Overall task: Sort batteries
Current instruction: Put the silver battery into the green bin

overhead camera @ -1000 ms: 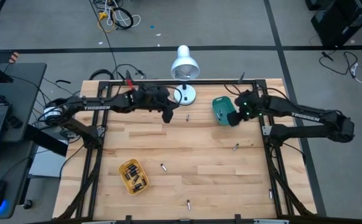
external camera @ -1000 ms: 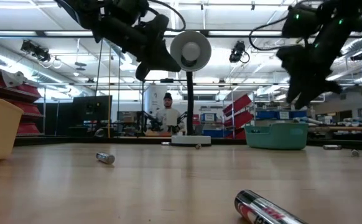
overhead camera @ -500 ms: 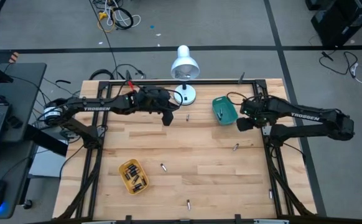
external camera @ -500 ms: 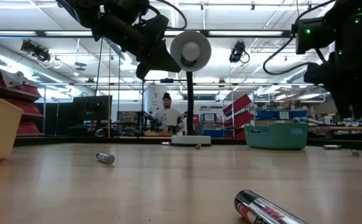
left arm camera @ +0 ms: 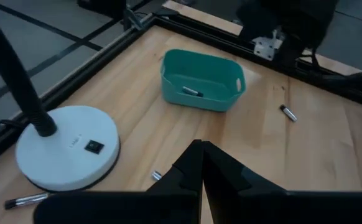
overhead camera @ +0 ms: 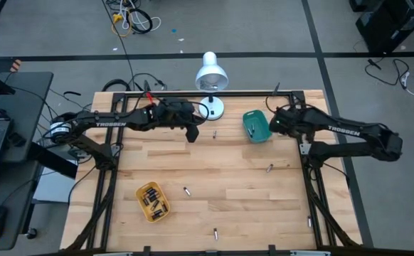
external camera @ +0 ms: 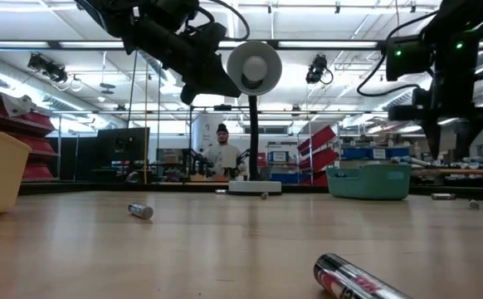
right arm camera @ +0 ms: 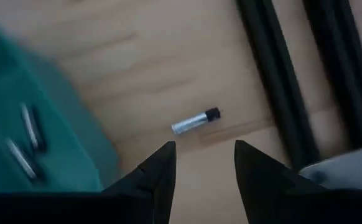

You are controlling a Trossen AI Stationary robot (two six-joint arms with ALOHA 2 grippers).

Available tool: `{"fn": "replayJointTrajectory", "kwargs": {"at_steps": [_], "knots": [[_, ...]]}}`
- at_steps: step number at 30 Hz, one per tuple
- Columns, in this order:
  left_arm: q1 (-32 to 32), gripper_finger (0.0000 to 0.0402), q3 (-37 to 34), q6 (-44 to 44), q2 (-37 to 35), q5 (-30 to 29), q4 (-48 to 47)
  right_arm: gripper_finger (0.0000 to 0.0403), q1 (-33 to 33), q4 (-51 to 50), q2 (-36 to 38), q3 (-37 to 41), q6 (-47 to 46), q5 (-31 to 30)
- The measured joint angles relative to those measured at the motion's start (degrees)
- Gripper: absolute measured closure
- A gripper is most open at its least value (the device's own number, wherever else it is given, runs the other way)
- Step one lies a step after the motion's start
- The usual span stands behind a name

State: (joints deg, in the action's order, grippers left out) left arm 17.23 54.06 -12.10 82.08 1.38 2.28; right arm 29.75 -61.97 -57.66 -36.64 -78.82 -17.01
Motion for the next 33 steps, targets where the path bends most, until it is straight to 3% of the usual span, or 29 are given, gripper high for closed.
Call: {"fn": "replayJointTrajectory", "kwargs": {"at_steps": [7, 19, 26, 33], "knots": [[0.0, 0.0381, 0.0, 3.1, 0.3, -0.3, 2.6, 0.0254, 1.9, 6.0, -6.3, 0.0, -24.2, 2.0], [0.0, 0.0381, -0.1, 3.3, 0.4, -0.3, 1.8, 0.0255, 3.4, 15.3, -18.4, 4.4, -39.1, 7.5], [0.0, 0.0381, -0.1, 6.0, 0.4, -0.3, -3.4, 0.0261, 5.3, 16.6, -17.8, 6.4, -46.2, 6.9], [0.0, 0.0381, -0.1, 10.7, 0.4, -0.4, -6.5, 0.0274, 4.9, 20.6, -11.2, 6.7, -47.8, 5.1]]}}
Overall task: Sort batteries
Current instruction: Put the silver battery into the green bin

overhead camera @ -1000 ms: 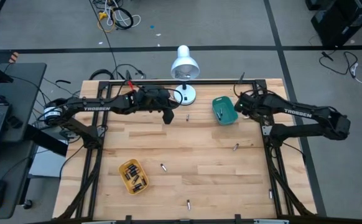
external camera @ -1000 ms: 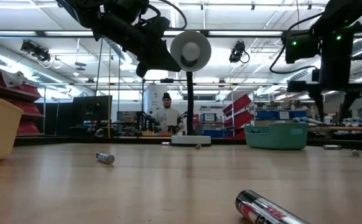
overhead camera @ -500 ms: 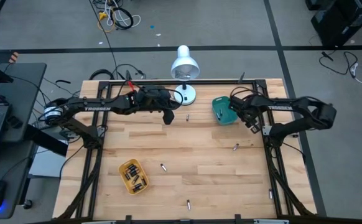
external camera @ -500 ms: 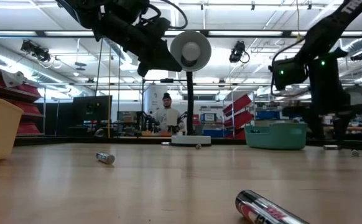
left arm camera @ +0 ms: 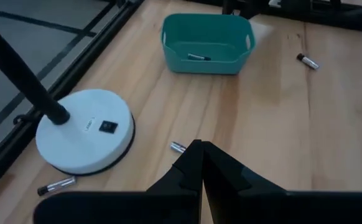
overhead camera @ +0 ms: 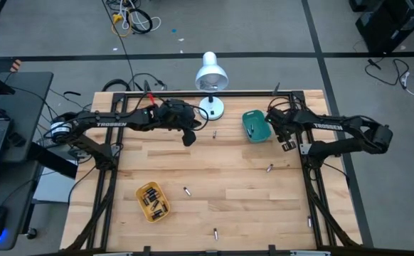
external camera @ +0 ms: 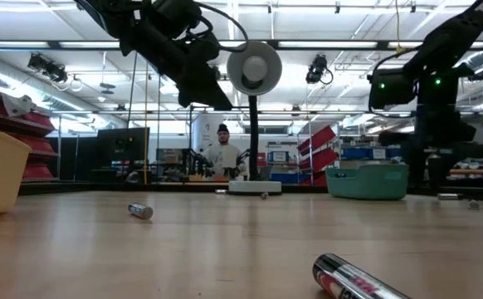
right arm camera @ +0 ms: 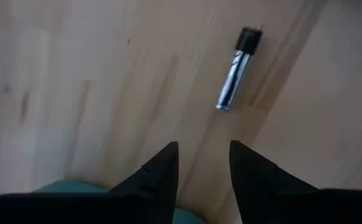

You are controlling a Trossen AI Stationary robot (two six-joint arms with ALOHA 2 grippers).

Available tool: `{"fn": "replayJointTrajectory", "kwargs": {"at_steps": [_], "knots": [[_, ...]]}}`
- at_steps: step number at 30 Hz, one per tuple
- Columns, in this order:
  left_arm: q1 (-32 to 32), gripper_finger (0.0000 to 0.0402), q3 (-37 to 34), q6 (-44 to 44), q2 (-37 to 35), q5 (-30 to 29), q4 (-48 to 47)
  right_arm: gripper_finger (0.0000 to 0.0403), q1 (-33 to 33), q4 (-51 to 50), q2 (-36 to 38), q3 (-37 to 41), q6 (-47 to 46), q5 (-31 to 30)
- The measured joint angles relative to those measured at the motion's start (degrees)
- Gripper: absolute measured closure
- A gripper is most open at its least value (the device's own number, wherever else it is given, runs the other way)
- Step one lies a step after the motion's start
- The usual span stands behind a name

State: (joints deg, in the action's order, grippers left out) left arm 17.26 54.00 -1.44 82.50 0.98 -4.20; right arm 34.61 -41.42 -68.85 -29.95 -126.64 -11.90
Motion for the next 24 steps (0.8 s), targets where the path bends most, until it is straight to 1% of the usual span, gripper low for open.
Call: {"fn": "replayJointTrajectory", "kwargs": {"at_steps": [3, 7, 13, 18, 22, 24], "knots": [[0.0, 0.0381, 0.0, 2.1, 0.0, -0.6, 0.6, 0.0274, 0.4, -0.3, 1.5, 0.1, 0.4, -2.0], [0.1, 0.0381, 0.0, 4.5, 0.0, -1.4, 1.9, 0.0273, 1.5, -2.1, 2.4, 0.1, 2.4, -2.2], [0.7, 0.0381, 0.0, 6.0, 0.0, -1.3, 1.9, 0.0274, 1.5, -4.8, 2.4, 0.1, -1.4, -2.2], [1.7, 0.0381, 0.0, 6.0, 0.0, -1.3, 2.8, 0.0274, 2.0, -7.0, 2.4, 0.2, -1.8, -3.6], [3.0, 0.0381, 0.0, 7.4, 0.0, -1.3, 5.1, 0.0274, 3.1, -7.3, 2.4, 2.7, -1.0, -3.8], [3.9, 0.0381, 0.0, 8.6, 0.0, -1.3, 6.1, 0.0273, 3.2, -5.6, 2.4, 4.3, -1.4, -2.8]]}}
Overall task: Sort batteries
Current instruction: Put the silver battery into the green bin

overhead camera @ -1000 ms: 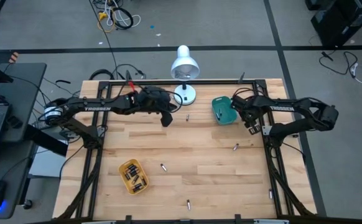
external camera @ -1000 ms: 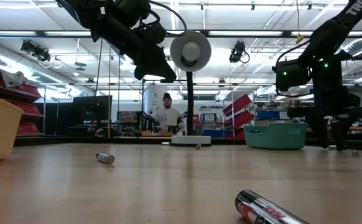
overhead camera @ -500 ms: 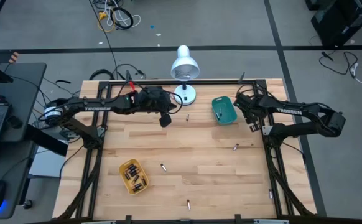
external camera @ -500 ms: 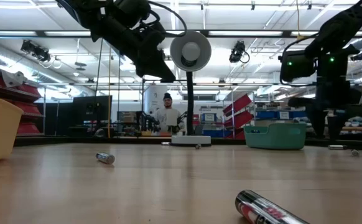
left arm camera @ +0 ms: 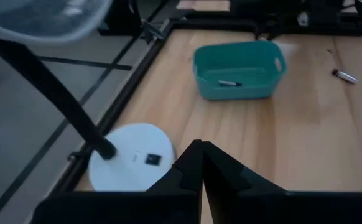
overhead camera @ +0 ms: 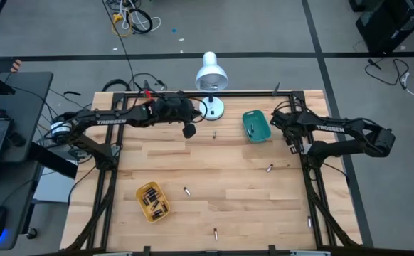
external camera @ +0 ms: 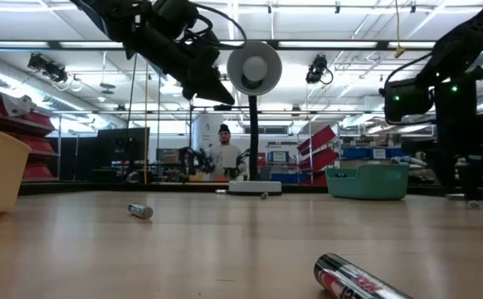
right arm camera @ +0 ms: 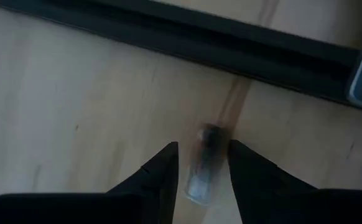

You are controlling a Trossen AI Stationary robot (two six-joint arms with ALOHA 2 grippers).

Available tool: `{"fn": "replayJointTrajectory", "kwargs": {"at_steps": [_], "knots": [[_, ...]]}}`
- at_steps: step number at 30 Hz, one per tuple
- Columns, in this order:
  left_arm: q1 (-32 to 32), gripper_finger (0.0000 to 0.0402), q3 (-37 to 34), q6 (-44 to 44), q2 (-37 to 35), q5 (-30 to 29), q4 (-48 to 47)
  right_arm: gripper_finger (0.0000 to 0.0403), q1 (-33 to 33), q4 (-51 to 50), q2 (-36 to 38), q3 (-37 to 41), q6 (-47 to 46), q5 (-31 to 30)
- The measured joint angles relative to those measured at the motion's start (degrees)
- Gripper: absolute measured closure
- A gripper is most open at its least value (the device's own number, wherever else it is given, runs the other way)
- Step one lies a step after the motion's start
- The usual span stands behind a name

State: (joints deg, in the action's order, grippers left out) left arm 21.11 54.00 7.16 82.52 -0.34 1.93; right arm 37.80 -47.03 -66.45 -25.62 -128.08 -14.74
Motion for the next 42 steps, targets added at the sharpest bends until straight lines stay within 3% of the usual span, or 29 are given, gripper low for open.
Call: {"fn": "replayJointTrajectory", "kwargs": {"at_steps": [8, 17, 30, 42], "knots": [[2.9, 0.0381, 0.0, 0.1, 1.3, 0.1, 1.3, 0.0277, 0.5, 1.6, 0.2, 1.4, 3.8, -1.5], [4.0, 0.0381, 0.1, -1.1, 9.2, 0.0, 3.8, 0.0283, 0.9, 1.8, 0.1, 1.5, 7.0, -1.9], [4.0, 0.0381, 0.1, -13.6, 15.5, 0.5, 9.4, 0.0388, 1.0, -0.5, 0.0, 1.5, 23.1, -1.5], [4.0, 0.0381, 0.1, -15.0, 16.1, 2.0, 19.2, 0.0398, 0.6, 0.0, 0.2, 1.6, 28.6, -2.7]]}}
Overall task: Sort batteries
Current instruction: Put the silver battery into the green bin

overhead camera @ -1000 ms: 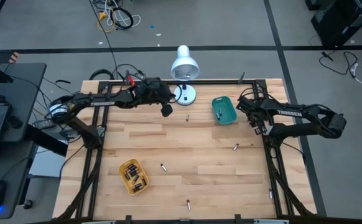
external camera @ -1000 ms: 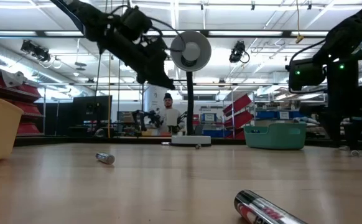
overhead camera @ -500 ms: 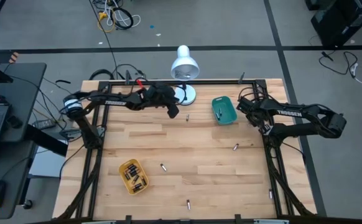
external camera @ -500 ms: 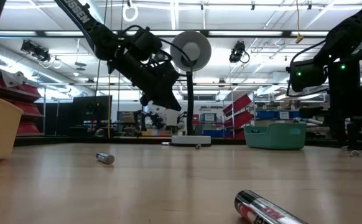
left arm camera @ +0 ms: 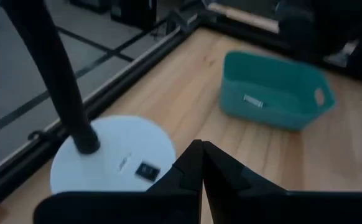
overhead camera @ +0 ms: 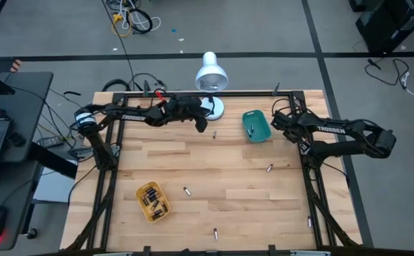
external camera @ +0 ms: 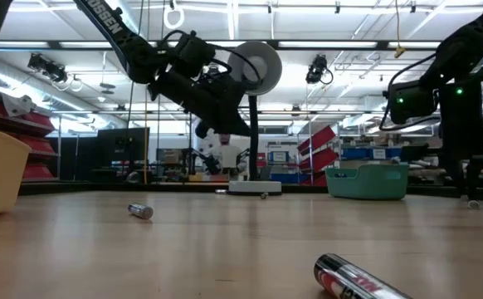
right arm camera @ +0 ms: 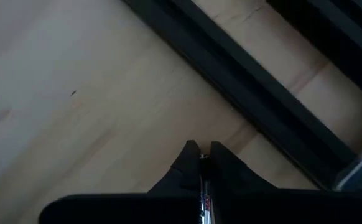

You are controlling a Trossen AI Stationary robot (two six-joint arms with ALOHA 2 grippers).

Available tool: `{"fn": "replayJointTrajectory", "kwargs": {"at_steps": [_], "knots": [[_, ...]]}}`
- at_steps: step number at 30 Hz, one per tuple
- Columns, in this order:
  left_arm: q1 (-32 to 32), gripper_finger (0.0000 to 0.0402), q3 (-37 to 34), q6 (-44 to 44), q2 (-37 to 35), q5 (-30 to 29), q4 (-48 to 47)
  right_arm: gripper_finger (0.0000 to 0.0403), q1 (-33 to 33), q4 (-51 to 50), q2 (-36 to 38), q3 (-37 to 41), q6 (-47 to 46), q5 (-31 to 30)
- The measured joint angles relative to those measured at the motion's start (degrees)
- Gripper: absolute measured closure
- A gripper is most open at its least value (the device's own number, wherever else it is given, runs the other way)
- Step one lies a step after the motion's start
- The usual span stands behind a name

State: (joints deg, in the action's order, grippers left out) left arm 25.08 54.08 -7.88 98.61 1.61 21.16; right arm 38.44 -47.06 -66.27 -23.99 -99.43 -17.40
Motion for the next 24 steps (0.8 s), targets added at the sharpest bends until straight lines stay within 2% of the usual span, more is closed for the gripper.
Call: {"fn": "replayJointTrajectory", "kwargs": {"at_steps": [4, 7, 10, 13, 17, 19, 24], "knots": [[0.0, 0.0381, 0.0, -4.1, -0.7, 0.7, 2.8, 0.0399, -1.6, 1.4, 0.9, -1.3, 0.4, 3.1], [-0.1, 0.0381, 0.0, -6.8, -0.7, 3.2, 5.6, 0.0399, -3.1, 1.6, 2.1, -3.7, 0.7, 3.1], [-0.1, 0.0381, 0.0, -7.5, -0.7, 3.9, 6.5, 0.0399, -5.5, 1.2, 3.3, -7.7, 3.4, -0.7], [-0.1, 0.0381, 0.0, -7.1, -0.7, 7.2, 6.4, 0.0399, -8.1, -0.6, 3.6, -12.4, 7.7, -5.4], [-0.4, 0.0381, 0.0, -5.7, -0.7, 10.3, 5.9, 0.0401, -10.2, -3.6, 3.6, -18.1, 12.6, -7.9], [-0.8, 0.0381, 0.0, -2.7, -0.7, 11.0, 4.8, 0.0401, -10.5, -4.2, 3.6, -19.4, 17.2, -7.3], [-1.3, 0.0377, 0.0, 4.1, 1.3, 11.9, 1.4, 0.0397, -11.3, -2.3, 3.6, -19.7, 27.9, -0.2]]}}
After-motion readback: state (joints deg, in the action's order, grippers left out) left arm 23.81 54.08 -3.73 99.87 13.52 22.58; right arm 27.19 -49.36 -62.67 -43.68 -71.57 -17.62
